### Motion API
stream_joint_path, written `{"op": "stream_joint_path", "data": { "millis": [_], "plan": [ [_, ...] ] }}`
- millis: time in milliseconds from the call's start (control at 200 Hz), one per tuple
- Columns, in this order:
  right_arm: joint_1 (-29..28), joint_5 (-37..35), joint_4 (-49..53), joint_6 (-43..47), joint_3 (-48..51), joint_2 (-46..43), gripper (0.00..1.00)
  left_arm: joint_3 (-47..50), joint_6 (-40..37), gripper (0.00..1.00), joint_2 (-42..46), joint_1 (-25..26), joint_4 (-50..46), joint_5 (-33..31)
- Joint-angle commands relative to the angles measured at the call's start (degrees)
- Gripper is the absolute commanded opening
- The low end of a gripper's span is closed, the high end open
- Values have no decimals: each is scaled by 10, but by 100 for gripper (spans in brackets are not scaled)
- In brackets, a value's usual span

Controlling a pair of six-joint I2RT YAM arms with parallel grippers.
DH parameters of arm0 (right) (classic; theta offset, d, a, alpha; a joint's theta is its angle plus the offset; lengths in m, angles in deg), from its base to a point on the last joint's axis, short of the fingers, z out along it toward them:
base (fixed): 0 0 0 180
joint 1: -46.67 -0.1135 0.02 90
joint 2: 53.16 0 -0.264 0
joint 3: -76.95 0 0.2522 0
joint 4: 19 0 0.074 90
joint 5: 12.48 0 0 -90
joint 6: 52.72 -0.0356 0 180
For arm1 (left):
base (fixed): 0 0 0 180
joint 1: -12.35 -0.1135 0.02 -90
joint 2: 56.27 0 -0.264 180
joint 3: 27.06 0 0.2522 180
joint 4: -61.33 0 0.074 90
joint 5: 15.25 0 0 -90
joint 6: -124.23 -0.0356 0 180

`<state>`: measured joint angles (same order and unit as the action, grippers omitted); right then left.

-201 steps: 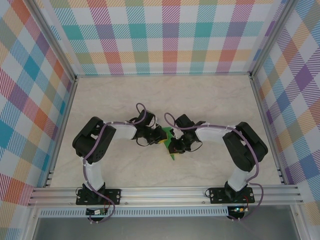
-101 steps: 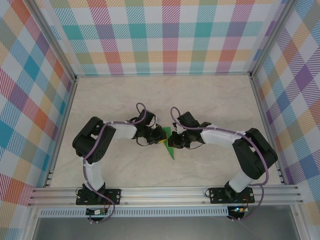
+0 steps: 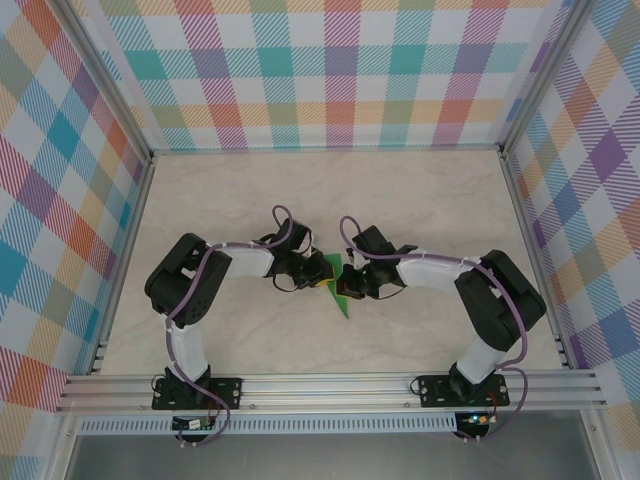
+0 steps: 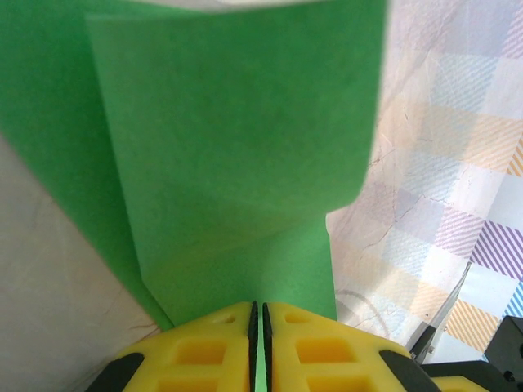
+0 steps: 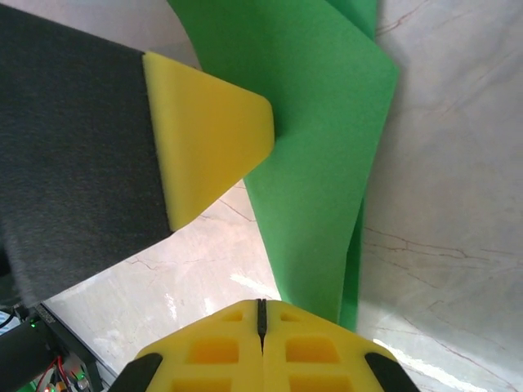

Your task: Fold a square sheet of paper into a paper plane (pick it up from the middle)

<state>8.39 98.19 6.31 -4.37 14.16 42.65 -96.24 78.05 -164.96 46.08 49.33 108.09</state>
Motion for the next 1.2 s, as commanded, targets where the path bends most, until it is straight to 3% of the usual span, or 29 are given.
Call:
{"op": "stream_joint_path", "data": {
  "millis": [0,570,865,1195],
  "plan": [
    [1,-2,3,-4,4,17,4,-10,-13,13,14,4,-27,-10],
    [1,-17,32,16,-3,47,4,-20,-26,14,34,9,-17,16],
    [2,-8,11,27,-1,14,9,-30,-32,20,48,11,-55,-50],
    [1,-14,-6,27,-14,-6,12,-27,-6,16,27,11,-3,-12]
  ]
}}
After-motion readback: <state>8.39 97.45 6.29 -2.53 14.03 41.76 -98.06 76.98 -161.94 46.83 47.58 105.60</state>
